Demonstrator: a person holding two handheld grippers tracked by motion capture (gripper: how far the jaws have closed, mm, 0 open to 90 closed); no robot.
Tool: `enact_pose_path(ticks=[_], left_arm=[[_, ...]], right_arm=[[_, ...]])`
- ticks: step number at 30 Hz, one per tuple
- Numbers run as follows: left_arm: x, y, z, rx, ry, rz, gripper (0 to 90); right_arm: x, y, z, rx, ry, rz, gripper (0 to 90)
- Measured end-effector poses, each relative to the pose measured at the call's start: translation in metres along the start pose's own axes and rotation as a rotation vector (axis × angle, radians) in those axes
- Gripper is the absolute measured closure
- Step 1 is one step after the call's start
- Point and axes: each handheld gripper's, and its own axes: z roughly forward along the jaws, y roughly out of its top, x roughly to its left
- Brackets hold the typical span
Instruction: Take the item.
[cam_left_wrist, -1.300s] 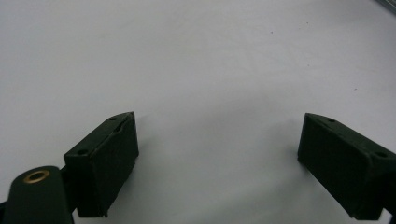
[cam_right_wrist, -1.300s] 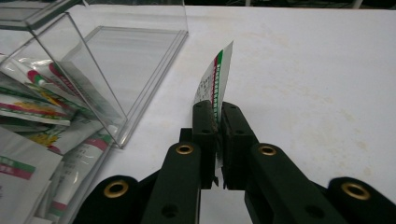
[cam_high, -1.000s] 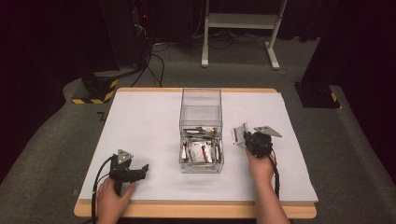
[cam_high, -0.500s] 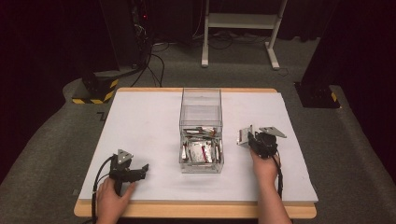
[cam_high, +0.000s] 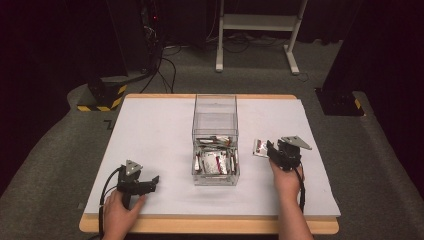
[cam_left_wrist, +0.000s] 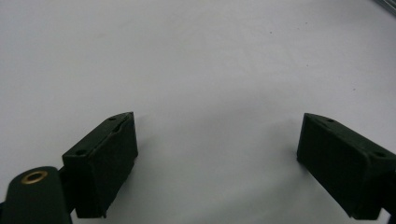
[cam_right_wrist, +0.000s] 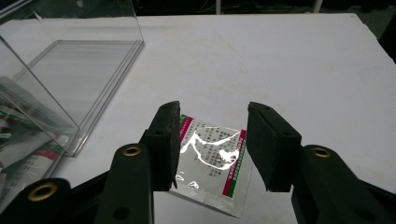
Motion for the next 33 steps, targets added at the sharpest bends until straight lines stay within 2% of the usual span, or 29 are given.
enact_pose_path(ticks=[13, 21, 25, 26, 28, 29, 31, 33], left_arm=[[0.000, 0.000, 0.000, -0.001, 0.000, -0.002, 12.3], [0.000, 0.000, 0.000, 0.000, 0.000, -0.002, 12.3], [0.000, 0.000, 0.000, 0.001, -0.001, -0.002, 12.3], [0.000, 0.000, 0.000, 0.004, -0.002, -0.001, 12.3], [0.000, 0.000, 0.001, -0.008, -0.001, -0.012, 12.3], [0.000, 0.000, 0.001, -0.008, -0.001, -0.012, 12.3], [-0.001, 0.000, 0.001, -0.010, -0.001, -0.015, 12.2], [-0.001, 0.000, 0.001, -0.009, -0.001, -0.012, 12.2]], right_arm=[[0.020, -0.005, -0.020, -0.012, 0.059, -0.051, 53.5], [0.027, -0.013, -0.032, -0.008, 0.081, -0.056, 51.5], [0.035, -0.024, -0.033, 0.035, 0.096, -0.084, 47.6], [0.039, -0.031, -0.031, 0.065, 0.102, -0.100, 45.2], [0.043, -0.037, -0.028, 0.103, 0.111, -0.105, 42.2], [0.043, -0.037, -0.028, 0.103, 0.111, -0.105, 42.2], [0.050, -0.048, -0.023, 0.149, 0.120, -0.122, 36.7], [0.051, -0.050, -0.020, 0.160, 0.118, -0.136, 34.2]])
